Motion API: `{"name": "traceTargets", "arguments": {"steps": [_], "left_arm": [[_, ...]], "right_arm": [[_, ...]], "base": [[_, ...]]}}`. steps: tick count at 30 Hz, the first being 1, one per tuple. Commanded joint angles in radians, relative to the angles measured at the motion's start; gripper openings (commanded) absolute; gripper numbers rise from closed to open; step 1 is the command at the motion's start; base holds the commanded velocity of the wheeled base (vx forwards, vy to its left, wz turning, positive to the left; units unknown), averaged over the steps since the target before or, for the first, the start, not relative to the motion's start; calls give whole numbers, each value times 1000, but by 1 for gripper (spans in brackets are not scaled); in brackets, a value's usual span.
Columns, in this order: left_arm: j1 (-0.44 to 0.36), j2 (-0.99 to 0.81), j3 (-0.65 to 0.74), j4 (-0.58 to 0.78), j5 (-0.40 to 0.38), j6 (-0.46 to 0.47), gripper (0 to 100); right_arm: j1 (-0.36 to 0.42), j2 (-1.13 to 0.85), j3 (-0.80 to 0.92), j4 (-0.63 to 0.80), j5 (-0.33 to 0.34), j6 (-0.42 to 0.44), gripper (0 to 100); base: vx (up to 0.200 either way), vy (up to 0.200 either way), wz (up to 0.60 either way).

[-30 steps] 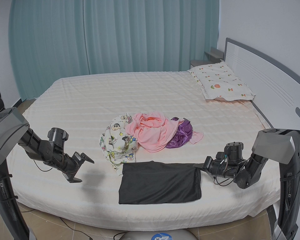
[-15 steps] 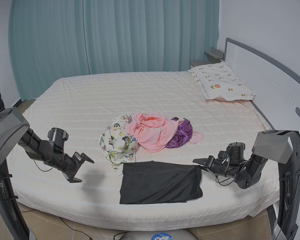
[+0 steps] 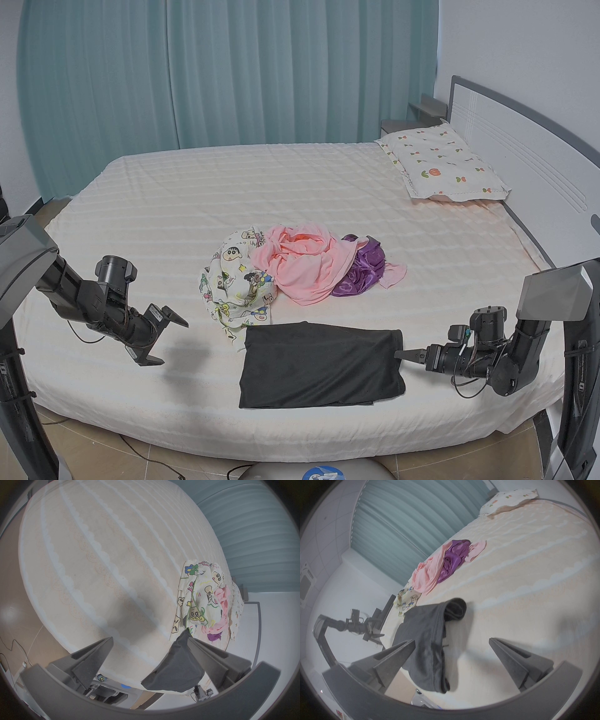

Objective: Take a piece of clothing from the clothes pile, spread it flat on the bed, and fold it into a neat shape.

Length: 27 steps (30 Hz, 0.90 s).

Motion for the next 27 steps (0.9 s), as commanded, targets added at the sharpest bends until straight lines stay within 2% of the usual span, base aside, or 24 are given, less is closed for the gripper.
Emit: {"name": "traceTargets", "arguments": {"steps": [1,6,7,27], "left_arm": [[0,2,0,1,-1,0,100],[0,2,0,-1,-1,2,100],[0,2,0,-1,-1,2,100],[0,2,0,1,-1,2,100]], "right_arm": [[43,12,37,-11,5,-9,100],[83,30,32,-11,-1,-9,100],[85,32,30,-11,-1,-9,0],[66,-2,141,-56,-3,-49,0]], "base": [[0,0,0],[0,0,0],[0,0,0],[0,0,0]]}}
